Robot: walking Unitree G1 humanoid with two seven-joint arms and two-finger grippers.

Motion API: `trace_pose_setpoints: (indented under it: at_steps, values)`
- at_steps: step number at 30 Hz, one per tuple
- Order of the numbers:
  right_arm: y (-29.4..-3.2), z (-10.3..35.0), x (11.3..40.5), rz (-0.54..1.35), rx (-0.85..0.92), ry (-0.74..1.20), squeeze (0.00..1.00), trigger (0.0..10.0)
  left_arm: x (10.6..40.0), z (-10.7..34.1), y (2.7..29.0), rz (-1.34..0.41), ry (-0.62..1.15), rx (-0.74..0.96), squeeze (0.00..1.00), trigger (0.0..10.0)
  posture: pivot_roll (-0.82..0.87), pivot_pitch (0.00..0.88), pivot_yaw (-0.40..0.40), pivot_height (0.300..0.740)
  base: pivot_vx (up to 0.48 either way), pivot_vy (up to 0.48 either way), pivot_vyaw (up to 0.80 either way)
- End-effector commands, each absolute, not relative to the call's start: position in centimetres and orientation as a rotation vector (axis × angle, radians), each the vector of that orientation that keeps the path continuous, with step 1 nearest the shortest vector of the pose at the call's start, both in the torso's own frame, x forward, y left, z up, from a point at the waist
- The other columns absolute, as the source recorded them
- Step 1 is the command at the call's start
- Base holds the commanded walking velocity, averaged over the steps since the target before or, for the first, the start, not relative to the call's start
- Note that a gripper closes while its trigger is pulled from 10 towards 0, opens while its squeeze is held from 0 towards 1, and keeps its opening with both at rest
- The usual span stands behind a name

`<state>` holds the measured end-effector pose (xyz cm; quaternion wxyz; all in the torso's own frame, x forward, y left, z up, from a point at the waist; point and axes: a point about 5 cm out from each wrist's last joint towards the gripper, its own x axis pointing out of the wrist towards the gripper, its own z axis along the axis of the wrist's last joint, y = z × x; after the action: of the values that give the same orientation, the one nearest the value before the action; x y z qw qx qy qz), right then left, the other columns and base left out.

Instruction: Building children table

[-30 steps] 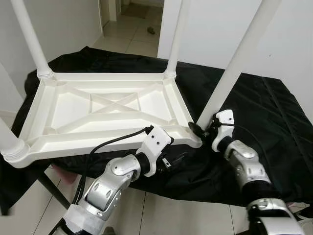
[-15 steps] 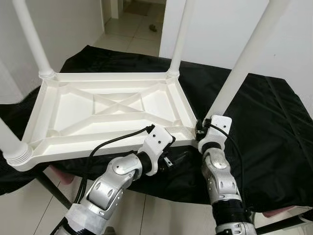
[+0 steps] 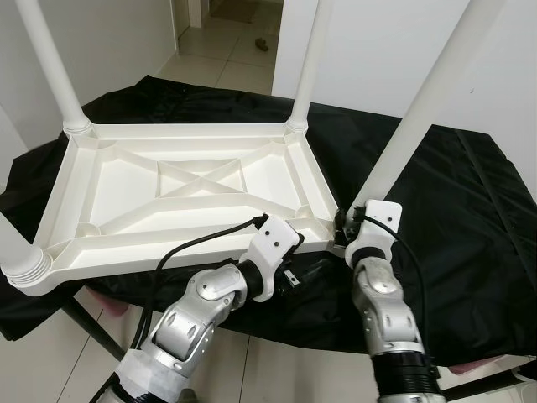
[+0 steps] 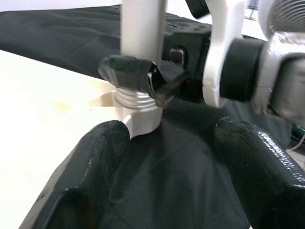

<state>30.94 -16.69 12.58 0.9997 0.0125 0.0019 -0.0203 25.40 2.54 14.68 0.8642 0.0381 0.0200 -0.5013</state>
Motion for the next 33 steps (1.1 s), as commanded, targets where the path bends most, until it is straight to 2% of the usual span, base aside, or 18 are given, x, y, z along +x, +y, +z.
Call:
trace_pose_setpoints:
  at_steps: [1, 2, 3, 6, 8, 9, 10, 12, 23, 24, 25, 26, 27, 28, 33]
  values:
    - [-17.2, 12.6, 31.2, -0.016, 0.048, -0.003, 1.00, 10.0, 25.1, 14.3, 2.4, -1.080, 0.055, 0.081, 0.00, 10.0, 0.05, 0.000, -0.083, 0.740, 0.000, 0.000, 0.00]
    - [-17.8, 12.8, 31.6, 0.094, 0.033, 0.000, 0.00, 10.0, 25.0, 14.1, 2.4, -1.085, 0.064, 0.081, 0.00, 10.0, 0.05, 0.000, -0.080, 0.740, 0.000, 0.000, 0.00]
    - [-17.8, 12.8, 31.6, 0.094, 0.033, 0.000, 0.00, 10.0, 25.0, 14.1, 2.4, -1.085, 0.064, 0.081, 0.00, 10.0, 0.05, 0.000, -0.080, 0.740, 0.000, 0.000, 0.00]
    - [-18.1, 13.0, 31.7, 0.259, -0.014, 0.012, 0.00, 10.0, 24.8, 14.0, 2.4, -1.092, 0.073, 0.082, 0.00, 10.0, 0.05, 0.000, -0.072, 0.740, 0.000, 0.000, 0.00]
    - [-18.1, 13.0, 31.7, 0.259, -0.014, 0.012, 0.00, 10.0, 24.8, 14.0, 2.4, -1.092, 0.073, 0.082, 0.00, 10.0, 0.05, 0.000, -0.072, 0.740, 0.000, 0.000, 0.00]
    - [-18.0, 12.9, 31.6, 0.334, -0.037, 0.019, 0.00, 10.0, 24.8, 14.0, 2.4, -1.089, 0.078, 0.074, 0.00, 10.0, 0.05, 0.000, -0.072, 0.740, 0.000, 0.000, 0.00]
    - [-18.1, 12.2, 31.6, 0.500, -0.094, 0.048, 0.00, 10.0, 24.8, 14.1, 2.3, -1.082, 0.086, 0.048, 0.00, 10.0, 0.05, 0.000, -0.068, 0.740, 0.000, 0.000, 0.00]
    - [-18.2, 11.8, 31.7, 0.572, -0.102, 0.062, 0.00, 10.0, 24.9, 14.3, 2.3, -1.072, 0.092, 0.028, 0.00, 10.0, 0.06, 0.000, -0.064, 0.740, 0.000, 0.000, 0.00]
    - [-18.2, 11.6, 33.3, 0.678, -0.243, 0.085, 0.00, 10.0, 25.0, 14.2, 2.3, -1.068, 0.130, 0.012, 0.00, 10.0, 0.07, 0.000, -0.059, 0.740, 0.000, 0.000, 0.00]
    - [-18.3, 11.6, 33.5, 0.679, -0.246, 0.085, 0.00, 9.4, 25.0, 14.2, 2.3, -1.068, 0.130, 0.013, 0.00, 10.0, 0.07, 0.000, -0.059, 0.740, 0.000, 0.000, 0.00]
    - [-18.3, 11.6, 33.5, 0.679, -0.246, 0.085, 0.00, 9.4, 25.0, 14.2, 2.3, -1.068, 0.130, 0.013, 0.00, 10.0, 0.07, 0.000, -0.059, 0.740, 0.000, 0.000, 0.00]
    - [-18.3, 11.7, 33.6, 0.681, -0.246, 0.085, 0.00, 6.0, 25.0, 14.2, 2.4, -1.068, 0.129, 0.014, 0.00, 10.0, 0.07, 0.000, -0.059, 0.740, 0.000, 0.000, 0.00]
    - [-18.4, 11.8, 33.8, 0.687, -0.245, 0.083, 0.00, 5.2, 25.0, 14.2, 2.4, -1.068, 0.130, 0.014, 0.00, 10.0, 0.07, 0.000, -0.059, 0.740, 0.000, 0.000, 0.00]
    - [-18.5, 11.8, 34.0, 0.695, -0.245, 0.078, 0.00, 0.0, 25.0, 14.2, 2.4, -1.069, 0.131, 0.014, 0.00, 10.0, 0.07, 0.000, -0.059, 0.740, 0.000, 0.000, 0.00]
    - [-18.5, 11.5, 34.1, 0.719, -0.251, 0.080, 0.00, 0.0, 25.0, 14.2, 2.4, -1.069, 0.136, 0.013, 0.00, 10.0, 0.07, 0.000, -0.057, 0.740, 0.000, 0.000, 0.00]
